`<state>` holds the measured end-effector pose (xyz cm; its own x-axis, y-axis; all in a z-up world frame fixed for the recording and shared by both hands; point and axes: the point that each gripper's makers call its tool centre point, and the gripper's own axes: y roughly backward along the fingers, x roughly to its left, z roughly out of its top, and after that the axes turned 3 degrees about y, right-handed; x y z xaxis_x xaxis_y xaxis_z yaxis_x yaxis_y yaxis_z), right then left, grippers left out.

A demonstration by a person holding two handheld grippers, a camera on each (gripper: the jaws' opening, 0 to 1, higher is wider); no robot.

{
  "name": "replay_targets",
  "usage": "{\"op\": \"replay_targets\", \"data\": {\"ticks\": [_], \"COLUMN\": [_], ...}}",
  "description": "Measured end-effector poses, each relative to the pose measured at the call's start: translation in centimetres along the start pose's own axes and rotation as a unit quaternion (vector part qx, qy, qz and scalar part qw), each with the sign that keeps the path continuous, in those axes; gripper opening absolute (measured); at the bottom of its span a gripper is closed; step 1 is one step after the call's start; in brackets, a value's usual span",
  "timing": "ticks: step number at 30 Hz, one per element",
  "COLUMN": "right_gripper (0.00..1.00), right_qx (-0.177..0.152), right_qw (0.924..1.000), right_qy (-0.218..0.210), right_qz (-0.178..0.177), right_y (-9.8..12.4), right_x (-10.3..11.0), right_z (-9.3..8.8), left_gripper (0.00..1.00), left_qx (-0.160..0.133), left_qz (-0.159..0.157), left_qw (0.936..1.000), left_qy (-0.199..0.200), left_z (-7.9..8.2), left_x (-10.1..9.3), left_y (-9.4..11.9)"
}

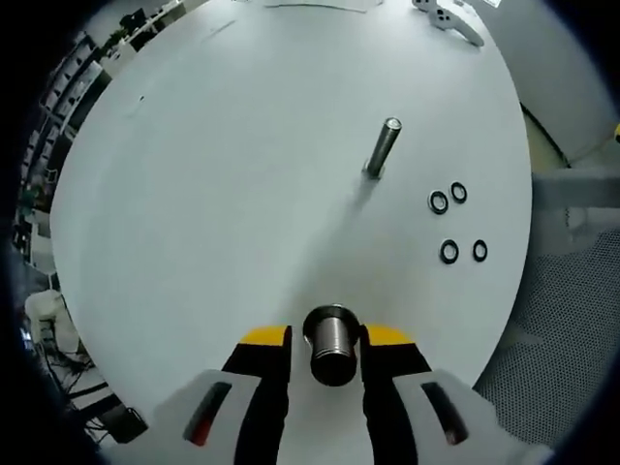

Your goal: Place the washer onto the threaded stud by aligning its center hole with the stud, sliding it down to the base, and recovering from edge contact or off-axis alignment until the washer reaches the visible bottom stop.

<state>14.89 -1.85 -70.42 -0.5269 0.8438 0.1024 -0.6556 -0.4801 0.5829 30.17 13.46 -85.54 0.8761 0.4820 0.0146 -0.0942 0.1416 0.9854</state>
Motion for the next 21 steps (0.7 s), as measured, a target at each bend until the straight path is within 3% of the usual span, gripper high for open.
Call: {"op": "replay_targets", "data": {"ticks": [2, 12, 21], "right_gripper": [0.32, 0.32, 0.32], "right_qx": [0.0, 0.001, 0.003], "right_qw": [1.0, 1.0, 1.0], "right_qy": [0.0, 0.001, 0.003], "right_qz": [0.0, 0.001, 0.004], "right_y": [0.0, 0.0, -0.1], "right_x": [0.0, 0.1, 0.2], "right_z": [0.0, -0.1, -0.1], "left_gripper": [0.26, 0.28, 0.29], "left_qx": [-0.007, -0.022, -0.042], "left_qz": [-0.015, -0.008, -0.004], "left_qw": [0.9997, 0.9985, 0.9908], "left_qy": [0.017, 0.05, 0.128], "left_z": [-0.2, -3.0, -6.0], "left_x": [-0.4, 0.5, 1.5], "left_y": [0.2, 1.5, 2.6]}}
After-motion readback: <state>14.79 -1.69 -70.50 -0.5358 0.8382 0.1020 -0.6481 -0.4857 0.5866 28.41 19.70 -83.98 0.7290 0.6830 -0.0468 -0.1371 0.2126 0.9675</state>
